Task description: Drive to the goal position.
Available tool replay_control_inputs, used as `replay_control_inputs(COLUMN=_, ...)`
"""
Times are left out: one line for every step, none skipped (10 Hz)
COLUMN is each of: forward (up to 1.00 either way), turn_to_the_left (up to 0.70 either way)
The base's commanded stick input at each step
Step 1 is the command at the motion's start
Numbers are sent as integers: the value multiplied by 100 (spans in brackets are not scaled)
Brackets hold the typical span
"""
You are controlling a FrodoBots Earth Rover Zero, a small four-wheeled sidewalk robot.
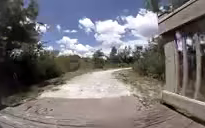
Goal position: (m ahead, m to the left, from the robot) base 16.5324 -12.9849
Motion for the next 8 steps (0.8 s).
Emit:
replay_control_inputs(forward=70, turn_to_the_left=0)
replay_control_inputs(forward=70, turn_to_the_left=0)
replay_control_inputs(forward=70, turn_to_the_left=0)
replay_control_inputs(forward=70, turn_to_the_left=0)
replay_control_inputs(forward=70, turn_to_the_left=0)
replay_control_inputs(forward=70, turn_to_the_left=0)
replay_control_inputs(forward=70, turn_to_the_left=0)
replay_control_inputs(forward=70, turn_to_the_left=0)
